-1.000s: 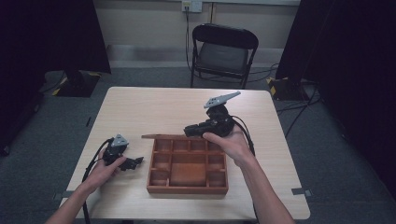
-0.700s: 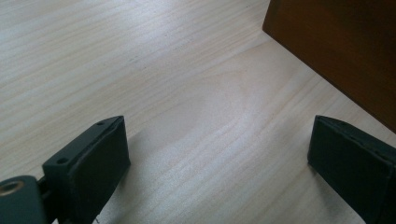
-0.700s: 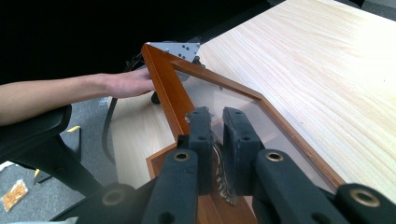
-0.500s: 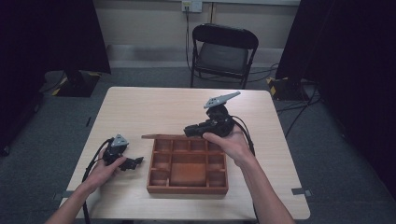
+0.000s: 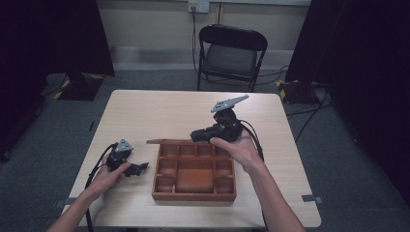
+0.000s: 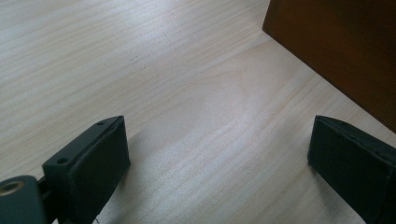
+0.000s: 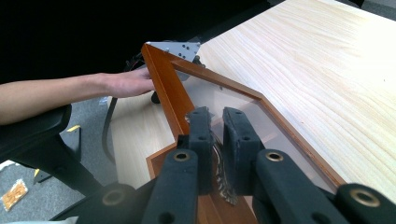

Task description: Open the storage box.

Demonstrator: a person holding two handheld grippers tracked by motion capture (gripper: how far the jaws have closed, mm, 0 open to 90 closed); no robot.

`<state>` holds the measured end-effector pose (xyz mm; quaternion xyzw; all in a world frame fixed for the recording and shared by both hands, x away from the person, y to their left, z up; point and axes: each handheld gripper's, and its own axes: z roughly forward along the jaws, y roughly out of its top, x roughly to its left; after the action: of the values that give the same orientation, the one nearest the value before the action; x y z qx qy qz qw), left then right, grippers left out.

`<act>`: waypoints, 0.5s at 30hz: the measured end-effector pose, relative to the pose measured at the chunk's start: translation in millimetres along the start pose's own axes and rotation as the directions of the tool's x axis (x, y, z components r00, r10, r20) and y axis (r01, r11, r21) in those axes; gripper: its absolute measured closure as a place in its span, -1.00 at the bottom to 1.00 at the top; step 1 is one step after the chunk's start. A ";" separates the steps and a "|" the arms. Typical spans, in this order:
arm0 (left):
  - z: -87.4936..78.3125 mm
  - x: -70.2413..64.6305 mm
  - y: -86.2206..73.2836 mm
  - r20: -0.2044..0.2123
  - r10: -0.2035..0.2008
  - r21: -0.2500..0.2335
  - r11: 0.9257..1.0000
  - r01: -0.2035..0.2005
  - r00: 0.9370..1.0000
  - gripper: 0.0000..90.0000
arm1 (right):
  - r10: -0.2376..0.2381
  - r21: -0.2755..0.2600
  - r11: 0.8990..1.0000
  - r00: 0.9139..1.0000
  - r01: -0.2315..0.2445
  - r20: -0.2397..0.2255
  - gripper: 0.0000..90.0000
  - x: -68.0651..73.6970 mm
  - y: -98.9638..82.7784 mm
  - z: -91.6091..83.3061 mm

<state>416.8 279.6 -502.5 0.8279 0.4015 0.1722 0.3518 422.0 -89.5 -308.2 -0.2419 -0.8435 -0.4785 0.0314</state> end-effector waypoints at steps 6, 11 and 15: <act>0.0 0.0 0.0 0.000 0.000 0.000 1.000 0.000 1.000 -0.90 | -0.001 -0.002 1.000 1.000 0.001 0.000 0.84 -0.1 -0.2 0.0; 0.0 0.0 0.0 0.000 0.000 0.000 1.000 0.000 1.000 -0.90 | 0.000 -0.002 1.000 1.000 0.000 -0.002 0.84 -0.4 -0.1 0.0; 0.0 0.0 0.0 0.000 0.000 0.000 1.000 0.000 1.000 -0.90 | -0.001 -0.001 1.000 1.000 0.001 -0.003 0.84 -0.3 -0.2 0.0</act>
<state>416.9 279.5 -502.5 0.8278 0.4016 0.1720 0.3519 422.2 -89.7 -308.4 -0.2410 -0.8434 -0.4791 0.0322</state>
